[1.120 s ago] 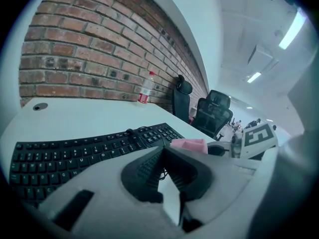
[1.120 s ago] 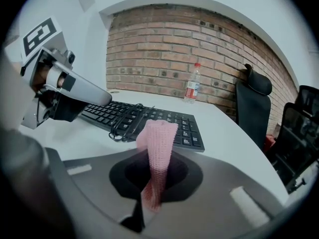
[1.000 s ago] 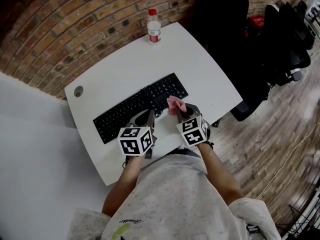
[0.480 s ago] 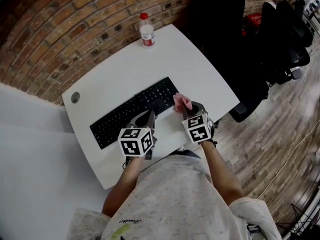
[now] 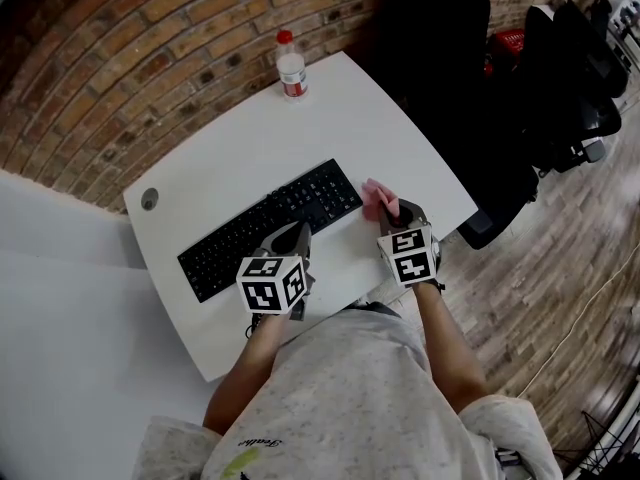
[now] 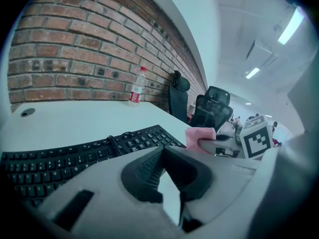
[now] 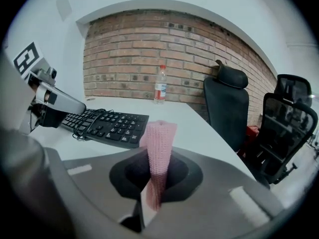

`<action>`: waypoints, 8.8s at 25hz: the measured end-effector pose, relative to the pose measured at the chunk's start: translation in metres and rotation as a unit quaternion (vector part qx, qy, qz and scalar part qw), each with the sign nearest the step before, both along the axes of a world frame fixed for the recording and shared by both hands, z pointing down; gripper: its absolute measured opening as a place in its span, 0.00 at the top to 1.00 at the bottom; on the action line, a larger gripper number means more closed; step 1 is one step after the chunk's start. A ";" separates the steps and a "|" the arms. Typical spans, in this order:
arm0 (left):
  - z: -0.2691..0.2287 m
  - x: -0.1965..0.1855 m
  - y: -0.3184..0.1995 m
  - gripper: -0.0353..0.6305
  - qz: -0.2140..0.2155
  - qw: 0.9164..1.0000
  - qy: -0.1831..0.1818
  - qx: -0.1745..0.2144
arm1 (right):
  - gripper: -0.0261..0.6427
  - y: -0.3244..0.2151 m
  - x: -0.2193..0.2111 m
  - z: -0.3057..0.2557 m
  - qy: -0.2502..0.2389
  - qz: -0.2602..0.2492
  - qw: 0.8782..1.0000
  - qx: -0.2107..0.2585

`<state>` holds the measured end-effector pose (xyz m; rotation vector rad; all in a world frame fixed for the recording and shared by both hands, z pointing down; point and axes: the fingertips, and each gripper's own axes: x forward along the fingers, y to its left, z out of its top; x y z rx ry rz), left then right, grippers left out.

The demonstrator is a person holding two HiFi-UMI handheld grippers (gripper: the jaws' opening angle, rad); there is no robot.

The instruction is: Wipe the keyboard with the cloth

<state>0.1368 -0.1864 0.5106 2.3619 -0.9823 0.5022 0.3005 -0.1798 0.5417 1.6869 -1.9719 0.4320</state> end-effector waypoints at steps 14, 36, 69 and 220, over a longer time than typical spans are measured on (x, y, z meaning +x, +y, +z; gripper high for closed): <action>0.000 -0.005 0.001 0.95 -0.011 1.000 -0.005 0.002 | 0.92 -0.010 -0.003 -0.004 -0.018 0.007 1.000 0.011; -0.001 -0.048 -0.013 0.95 -0.105 0.994 -0.002 0.005 | 0.92 -0.055 -0.029 -0.007 -0.068 -0.049 0.996 0.004; 0.005 -0.074 -0.032 0.95 -0.242 0.970 -0.011 0.005 | 0.92 -0.132 -0.034 -0.012 -0.021 -0.202 0.979 0.001; 0.013 -0.349 0.137 0.95 -0.532 0.847 0.025 0.010 | 0.92 0.037 -0.504 -0.005 0.217 -0.818 0.532 0.028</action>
